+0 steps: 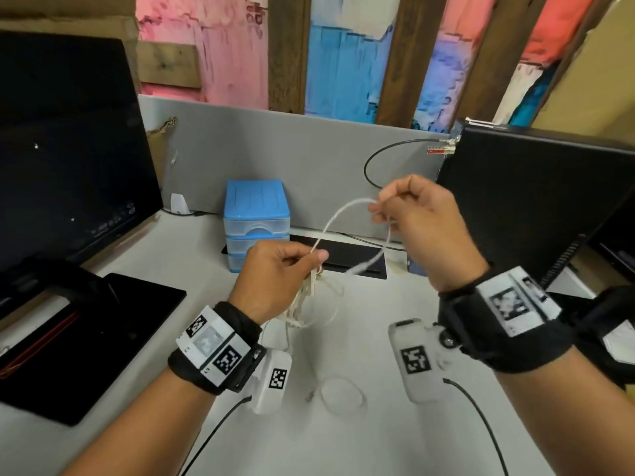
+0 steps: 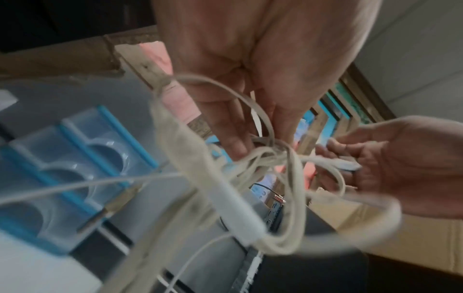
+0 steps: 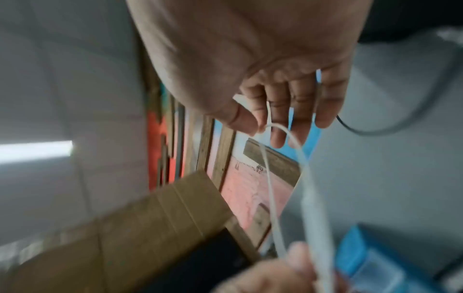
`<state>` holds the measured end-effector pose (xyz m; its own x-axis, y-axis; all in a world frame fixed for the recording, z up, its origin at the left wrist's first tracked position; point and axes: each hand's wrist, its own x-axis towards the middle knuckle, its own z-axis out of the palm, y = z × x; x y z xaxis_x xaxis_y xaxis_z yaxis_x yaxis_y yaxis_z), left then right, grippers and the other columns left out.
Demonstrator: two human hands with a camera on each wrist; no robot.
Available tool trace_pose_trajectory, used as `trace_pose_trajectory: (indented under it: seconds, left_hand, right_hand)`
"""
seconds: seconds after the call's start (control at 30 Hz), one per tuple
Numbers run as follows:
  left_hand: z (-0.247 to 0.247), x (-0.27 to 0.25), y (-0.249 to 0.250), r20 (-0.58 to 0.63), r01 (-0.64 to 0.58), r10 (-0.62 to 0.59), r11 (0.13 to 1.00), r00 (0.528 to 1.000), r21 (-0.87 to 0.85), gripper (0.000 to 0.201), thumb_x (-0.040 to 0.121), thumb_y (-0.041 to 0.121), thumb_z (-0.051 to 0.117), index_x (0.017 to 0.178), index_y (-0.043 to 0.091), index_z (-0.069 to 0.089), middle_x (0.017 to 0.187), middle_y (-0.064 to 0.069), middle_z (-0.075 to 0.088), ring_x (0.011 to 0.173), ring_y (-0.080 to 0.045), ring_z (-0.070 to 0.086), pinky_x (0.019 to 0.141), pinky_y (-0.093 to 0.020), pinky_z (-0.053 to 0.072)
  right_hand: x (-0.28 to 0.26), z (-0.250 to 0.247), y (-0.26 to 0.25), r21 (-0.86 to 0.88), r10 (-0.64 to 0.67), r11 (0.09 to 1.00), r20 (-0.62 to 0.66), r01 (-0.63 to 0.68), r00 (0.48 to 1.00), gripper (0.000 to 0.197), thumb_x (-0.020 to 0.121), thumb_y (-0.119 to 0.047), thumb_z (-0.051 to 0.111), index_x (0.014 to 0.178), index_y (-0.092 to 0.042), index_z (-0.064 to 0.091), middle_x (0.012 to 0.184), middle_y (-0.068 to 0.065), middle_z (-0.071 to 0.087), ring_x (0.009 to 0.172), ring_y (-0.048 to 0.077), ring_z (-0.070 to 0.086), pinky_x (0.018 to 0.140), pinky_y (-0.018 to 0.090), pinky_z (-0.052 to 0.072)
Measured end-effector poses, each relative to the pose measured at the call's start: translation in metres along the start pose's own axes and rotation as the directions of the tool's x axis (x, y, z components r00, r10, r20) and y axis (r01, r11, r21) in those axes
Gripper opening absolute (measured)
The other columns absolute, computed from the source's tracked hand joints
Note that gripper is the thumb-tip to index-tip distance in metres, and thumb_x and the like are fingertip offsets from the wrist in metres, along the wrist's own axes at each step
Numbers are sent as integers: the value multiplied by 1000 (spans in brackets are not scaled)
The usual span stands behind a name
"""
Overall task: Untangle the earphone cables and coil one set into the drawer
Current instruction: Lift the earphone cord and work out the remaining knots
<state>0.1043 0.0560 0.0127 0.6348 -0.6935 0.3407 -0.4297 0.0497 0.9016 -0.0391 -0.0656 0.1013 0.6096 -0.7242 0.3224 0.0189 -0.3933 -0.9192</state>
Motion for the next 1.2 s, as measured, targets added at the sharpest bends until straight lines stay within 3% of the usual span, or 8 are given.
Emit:
trace_pose_trajectory:
  seconds: [0.07,0.13,0.2,0.27,0.57,0.87,1.03,1.2]
  left_hand:
    - [0,-1,3,13,-48,47,997,999,67,19,85,30,73,74,16,78,64,-4,71,55,-21,60,56,-28,50]
    - [0,-4,6,39,-123,118,982,992,140,13,86,28,72,80,20,80,62,3,70,52,-9,58,55,-22,46]
    - [-1,-4,5,67,-192,182,960,981,202,11,87,23,69,82,26,79,65,5,71,60,-10,64,60,-28,52]
    - [-2,-4,4,65,-195,185,953,981,232,15,85,17,68,78,26,78,67,3,72,64,-16,67,64,-38,56]
    - [0,-6,7,49,-134,128,977,991,168,2,79,26,79,79,25,78,73,6,75,67,-7,71,71,-37,60]
    - [6,-2,-2,58,-8,9,1000,998,-5,3,83,19,75,83,19,77,77,2,76,71,-11,72,72,-25,56]
    - [6,1,-26,127,88,-96,994,987,68,11,88,21,71,78,24,76,71,10,71,56,-1,60,61,-18,47]
    - [2,5,-27,34,103,-104,994,994,33,19,88,35,69,77,22,78,75,-3,74,67,-27,66,74,-43,58]
  right_hand:
    - [-3,8,7,-244,-188,952,3,183,982,11,93,-23,60,99,-14,64,98,3,69,91,11,63,84,28,51]
    - [-8,18,9,-480,-312,796,198,370,929,34,92,-49,52,108,-22,65,104,-7,68,101,10,61,89,31,48]
    - [-13,29,8,-679,-223,568,416,465,881,46,90,-62,38,101,-27,66,94,-8,68,95,17,61,90,41,47]
    - [-14,35,8,-746,-45,485,500,456,865,42,95,-57,37,89,-22,60,73,-7,60,77,20,59,78,39,47]
    - [-2,22,8,-623,100,707,558,336,824,21,92,-39,62,81,-22,65,60,-11,54,53,4,48,56,26,40]
    - [-2,16,-14,-508,-269,749,352,424,896,14,94,-22,57,85,-17,67,73,-1,66,71,18,62,70,45,55]
    - [2,-5,-53,-45,-443,896,-50,441,895,12,97,-5,52,87,-5,59,76,10,63,69,22,63,65,35,55]
    - [9,-23,-63,390,-138,904,-124,177,983,20,90,-1,48,77,-13,55,71,6,63,70,25,67,67,34,54]
